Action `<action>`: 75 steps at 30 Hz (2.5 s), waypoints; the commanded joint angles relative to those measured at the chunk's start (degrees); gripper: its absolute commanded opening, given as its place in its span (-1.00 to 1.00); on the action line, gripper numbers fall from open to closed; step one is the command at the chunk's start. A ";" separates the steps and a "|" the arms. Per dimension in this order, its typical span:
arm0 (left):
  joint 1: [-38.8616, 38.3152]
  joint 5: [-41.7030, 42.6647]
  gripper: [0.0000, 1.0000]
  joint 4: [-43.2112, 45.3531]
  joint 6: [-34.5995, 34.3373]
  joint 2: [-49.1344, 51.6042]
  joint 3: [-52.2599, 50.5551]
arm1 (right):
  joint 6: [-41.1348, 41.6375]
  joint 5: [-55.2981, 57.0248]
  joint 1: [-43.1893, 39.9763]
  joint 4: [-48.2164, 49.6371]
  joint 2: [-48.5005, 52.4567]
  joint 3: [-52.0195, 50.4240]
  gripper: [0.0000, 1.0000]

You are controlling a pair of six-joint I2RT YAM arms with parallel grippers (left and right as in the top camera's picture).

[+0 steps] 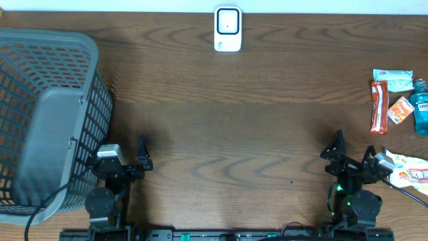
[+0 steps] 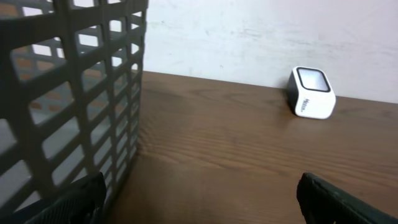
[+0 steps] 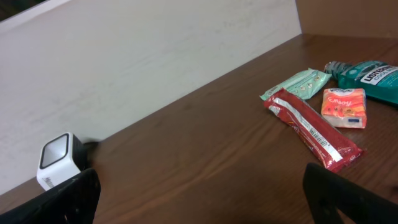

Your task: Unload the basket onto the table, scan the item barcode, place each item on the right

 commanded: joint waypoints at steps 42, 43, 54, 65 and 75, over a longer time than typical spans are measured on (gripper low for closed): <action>-0.66 -0.92 0.96 -0.74 -0.52 -0.39 -1.70 | -24.20 -4.96 -0.13 -0.83 -0.09 -0.04 0.98; -0.66 -0.92 0.95 -0.76 -0.52 -0.39 -1.70 | -24.17 -4.90 -0.13 -0.79 -0.09 -0.04 0.98; -0.66 -0.92 0.96 -0.76 -0.52 -0.39 -1.70 | -24.17 -4.92 -0.13 -0.76 -0.09 -0.04 0.99; -0.66 -0.92 0.96 -0.76 -0.52 -0.39 -1.70 | -24.15 -4.90 1.49 -0.76 -0.09 -0.04 0.99; -0.66 -0.92 0.95 -0.76 -0.52 -0.39 -1.70 | -24.17 -4.92 7.04 -0.76 -0.09 -0.04 0.98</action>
